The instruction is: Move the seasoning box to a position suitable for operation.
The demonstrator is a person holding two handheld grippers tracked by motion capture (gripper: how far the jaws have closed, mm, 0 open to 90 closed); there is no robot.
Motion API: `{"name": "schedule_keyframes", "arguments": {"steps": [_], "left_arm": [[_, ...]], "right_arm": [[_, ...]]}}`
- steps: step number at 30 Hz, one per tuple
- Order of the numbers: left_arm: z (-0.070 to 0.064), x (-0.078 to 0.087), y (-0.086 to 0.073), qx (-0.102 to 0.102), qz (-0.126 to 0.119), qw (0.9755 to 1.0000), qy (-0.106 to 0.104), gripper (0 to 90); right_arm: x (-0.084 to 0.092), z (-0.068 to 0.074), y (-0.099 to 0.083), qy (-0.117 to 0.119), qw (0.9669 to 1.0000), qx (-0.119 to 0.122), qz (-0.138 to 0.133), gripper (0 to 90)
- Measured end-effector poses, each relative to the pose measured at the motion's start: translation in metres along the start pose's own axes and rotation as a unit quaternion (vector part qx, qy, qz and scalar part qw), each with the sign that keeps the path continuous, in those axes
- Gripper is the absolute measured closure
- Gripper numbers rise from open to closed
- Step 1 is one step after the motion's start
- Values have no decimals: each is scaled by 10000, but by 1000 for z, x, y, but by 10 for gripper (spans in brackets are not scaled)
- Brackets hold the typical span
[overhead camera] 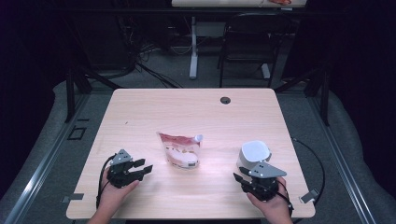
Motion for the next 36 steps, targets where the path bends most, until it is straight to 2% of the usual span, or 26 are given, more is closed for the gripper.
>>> {"name": "schedule_keyframes", "arguments": {"steps": [3, 7, 12, 15, 22, 26, 29, 32, 36], "left_arm": [[0, 2, 0, -25, -8, 10000, 16, 538], [1, 3, 0, -29, -1, 10000, 59, 543], [2, 3, 0, 82, -81, 9999, 86, 546], [3, 3, 0, 41, -90, 9999, 94, 546], [2, 3, 0, 7, -46, 10000, 79, 546], [2, 3, -1, 6, -28, 10000, 68, 546], [2, 3, -1, -7, -25, 10000, 72, 546], [2, 3, -1, -18, -22, 10000, 85, 546], [1, 1, -1, -15, -15, 10000, 72, 547]], "right_arm": [[10, -8, -5, -113, 9998, -168, -38, 662], [20, -20, -16, -322, 9988, -369, 94, 679], [31, -39, -24, -759, 9941, -775, 9, 699], [33, -51, -26, -933, 9911, -948, -50, 694], [26, -70, -29, -1135, 9873, -1115, 8, 667], [20, -75, -26, -1228, 9866, -1070, 21, 686], [16, -82, -26, -1364, 9838, -1160, 72, 699], [16, -89, -25, -1437, 9816, -1256, -7, 711], [12, -96, -23, -1482, 9812, -1234, -35, 717]]}}
Point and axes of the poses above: each handheld gripper's, and its own axes: x roughly backward along the jaws, y roughly out of its top, z roughly to its left, the point moved 2 cm from there along -x, roughly forward along the jaws, and after that the axes turned 10 degrees about -x, right-handed, at the moved point
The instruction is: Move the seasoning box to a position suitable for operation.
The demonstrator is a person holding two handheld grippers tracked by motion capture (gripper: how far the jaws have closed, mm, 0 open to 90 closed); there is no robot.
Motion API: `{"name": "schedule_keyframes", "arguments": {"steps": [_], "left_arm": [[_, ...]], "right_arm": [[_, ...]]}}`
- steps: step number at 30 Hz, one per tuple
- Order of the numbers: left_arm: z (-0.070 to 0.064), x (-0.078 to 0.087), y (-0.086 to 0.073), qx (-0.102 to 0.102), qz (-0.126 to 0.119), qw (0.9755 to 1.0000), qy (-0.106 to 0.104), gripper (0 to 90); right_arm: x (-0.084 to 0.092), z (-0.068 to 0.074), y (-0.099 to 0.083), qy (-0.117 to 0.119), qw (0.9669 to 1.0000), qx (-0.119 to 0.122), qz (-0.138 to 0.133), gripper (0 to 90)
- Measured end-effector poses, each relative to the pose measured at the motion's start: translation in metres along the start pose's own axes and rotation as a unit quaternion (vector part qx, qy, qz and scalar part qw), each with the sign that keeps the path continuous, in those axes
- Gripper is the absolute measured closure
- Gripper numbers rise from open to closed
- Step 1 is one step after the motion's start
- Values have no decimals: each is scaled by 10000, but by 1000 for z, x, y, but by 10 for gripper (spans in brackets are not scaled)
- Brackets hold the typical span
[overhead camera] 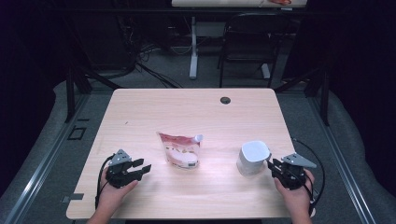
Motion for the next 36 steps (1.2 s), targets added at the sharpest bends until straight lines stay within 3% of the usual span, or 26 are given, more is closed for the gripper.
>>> {"name": "schedule_keyframes", "arguments": {"steps": [9, 13, 16, 24, 36], "left_arm": [[0, -1, 0, -11, 37, 10000, -4, 546], [0, -1, 0, -12, 44, 10000, 2, 546], [0, -1, 0, -16, 47, 10000, 11, 547], [0, -1, 0, -9, 15, 10000, 47, 548], [1, -1, 0, -9, 11, 10000, 62, 550]], "right_arm": [[-18, -4, 7, -125, 9998, 109, 64, 706], [-23, -4, 10, 16, 10000, 53, 32, 713], [-26, -4, 12, -60, 9999, 92, -22, 724], [-28, -1, 15, -99, 9996, 253, -22, 793], [-25, 4, 16, -216, 9996, 152, -35, 795]]}}
Point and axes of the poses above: each handheld gripper's, and its own axes: x roughly backward along the jaws, y roughly out of its top, z roughly to its left, the point moved 2 cm from there along -x, roughly forward along the jaws, and after that the axes turned 10 degrees about -x, right-handed, at the moved point
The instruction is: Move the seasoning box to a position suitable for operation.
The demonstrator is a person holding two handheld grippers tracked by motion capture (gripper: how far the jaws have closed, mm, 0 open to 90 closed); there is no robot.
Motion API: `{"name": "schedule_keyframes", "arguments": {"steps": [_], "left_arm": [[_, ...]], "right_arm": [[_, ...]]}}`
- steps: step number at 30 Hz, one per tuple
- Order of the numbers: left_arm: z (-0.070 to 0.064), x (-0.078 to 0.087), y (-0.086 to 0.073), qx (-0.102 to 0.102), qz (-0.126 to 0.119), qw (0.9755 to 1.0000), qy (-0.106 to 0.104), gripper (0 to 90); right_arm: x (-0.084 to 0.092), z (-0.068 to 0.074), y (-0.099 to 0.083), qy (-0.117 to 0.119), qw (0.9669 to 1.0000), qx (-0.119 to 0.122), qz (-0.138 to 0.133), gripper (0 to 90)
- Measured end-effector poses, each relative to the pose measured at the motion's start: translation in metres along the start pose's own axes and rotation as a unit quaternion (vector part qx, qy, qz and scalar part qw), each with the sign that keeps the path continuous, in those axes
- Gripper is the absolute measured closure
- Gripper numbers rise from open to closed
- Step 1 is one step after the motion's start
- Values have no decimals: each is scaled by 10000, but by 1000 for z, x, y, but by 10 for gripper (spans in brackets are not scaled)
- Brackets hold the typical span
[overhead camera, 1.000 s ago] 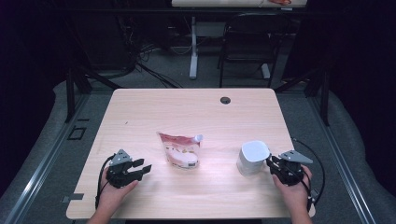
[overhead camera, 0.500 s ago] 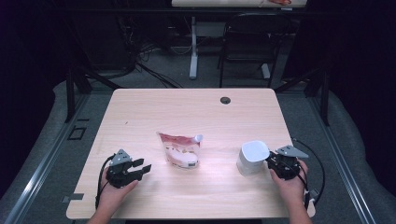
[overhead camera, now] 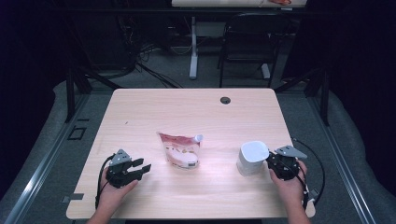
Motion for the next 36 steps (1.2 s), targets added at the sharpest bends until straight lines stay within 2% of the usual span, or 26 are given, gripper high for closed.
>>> {"name": "schedule_keyframes", "arguments": {"steps": [7, 15, 18, 22, 24, 28, 36], "left_arm": [[0, 0, 0, -6, -6, 10000, 8, 550], [0, 0, 0, -12, -5, 10000, 15, 550], [0, 0, 0, -13, -2, 10000, 18, 549], [1, 1, 0, -19, 7, 10000, 30, 549], [1, 1, 0, -24, 20, 10000, 32, 549], [1, 1, 0, -13, 12, 10000, 10, 544], [2, 2, 0, 4, 0, 10000, 6, 542]], "right_arm": [[1, 9, -2, 95, 9998, -131, 78, 797], [3, 35, -3, 227, 9995, 1, 199, 800], [4, 43, -4, 387, 9991, 0, 193, 790], [8, 52, -6, 522, 9982, 190, 222, 746], [10, 54, -7, 593, 9975, 280, 267, 733], [14, 56, -9, 721, 9964, 271, 344, 730], [21, 62, -13, 766, 9955, 399, 401, 747]]}}
Point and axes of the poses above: each handheld gripper's, and its own axes: x roughly backward along the jaws, y roughly out of its top, z roughly to its left, the point moved 2 cm from there along -x, roughly forward along the jaws, and after that the axes turned 10 degrees about -x, right-handed, at the moved point
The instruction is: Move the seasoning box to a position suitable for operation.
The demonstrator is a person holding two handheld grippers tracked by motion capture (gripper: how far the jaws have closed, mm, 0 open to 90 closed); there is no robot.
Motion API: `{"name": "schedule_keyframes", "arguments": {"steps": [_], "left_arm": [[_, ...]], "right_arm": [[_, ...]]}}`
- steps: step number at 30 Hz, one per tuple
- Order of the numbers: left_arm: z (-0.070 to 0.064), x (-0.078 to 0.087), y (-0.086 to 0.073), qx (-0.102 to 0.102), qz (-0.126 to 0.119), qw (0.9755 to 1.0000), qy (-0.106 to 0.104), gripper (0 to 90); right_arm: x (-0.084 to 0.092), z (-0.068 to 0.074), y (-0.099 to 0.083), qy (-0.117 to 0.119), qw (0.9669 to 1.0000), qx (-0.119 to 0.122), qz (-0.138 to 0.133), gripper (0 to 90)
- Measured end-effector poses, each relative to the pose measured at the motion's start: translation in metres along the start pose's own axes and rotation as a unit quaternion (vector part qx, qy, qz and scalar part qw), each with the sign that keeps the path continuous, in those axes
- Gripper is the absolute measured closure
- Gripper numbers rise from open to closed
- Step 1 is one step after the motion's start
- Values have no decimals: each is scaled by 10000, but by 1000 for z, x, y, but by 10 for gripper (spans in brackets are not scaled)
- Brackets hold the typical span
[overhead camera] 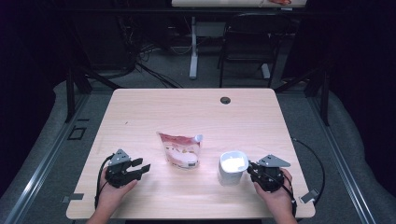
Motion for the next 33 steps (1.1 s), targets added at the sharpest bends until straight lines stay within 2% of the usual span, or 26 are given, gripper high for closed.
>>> {"name": "schedule_keyframes", "arguments": {"steps": [6, 11, 16, 21, 24, 28, 31, 33], "left_arm": [[0, 0, 0, -3, 9, 10000, -8, 539], [0, 0, 0, -7, -1, 10000, -9, 539], [0, 0, 0, 20, 8, 10000, -20, 538], [0, -1, -1, 20, 13, 10000, -21, 536], [-1, -1, -1, 50, 35, 10000, -22, 532], [0, -2, -1, 44, 61, 10000, -30, 530], [-1, -3, -1, 65, 66, 10000, -29, 531], [-1, -3, -1, 73, 68, 9999, -31, 531]], "right_arm": [[5, 3, -4, 56, 9999, 81, 55, 735], [10, 5, -5, 93, 9999, 90, -1, 730], [18, 6, -5, 421, 9991, -23, -26, 680], [30, 8, -3, 531, 9986, 10, -78, 644], [39, 10, 2, 575, 9983, 32, -81, 643], [51, 10, 13, 522, 9983, 29, -257, 638], [52, 10, 23, 487, 9986, 1, -203, 635], [52, 11, 31, 423, 9987, -8, -284, 642]]}}
Point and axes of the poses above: each handheld gripper's, and its own axes: x roughly backward along the jaws, y roughly out of its top, z roughly to its left, the point moved 2 cm from there along -x, roughly forward along the jaws, and after that the axes turned 10 degrees about -x, right-handed, at the moved point
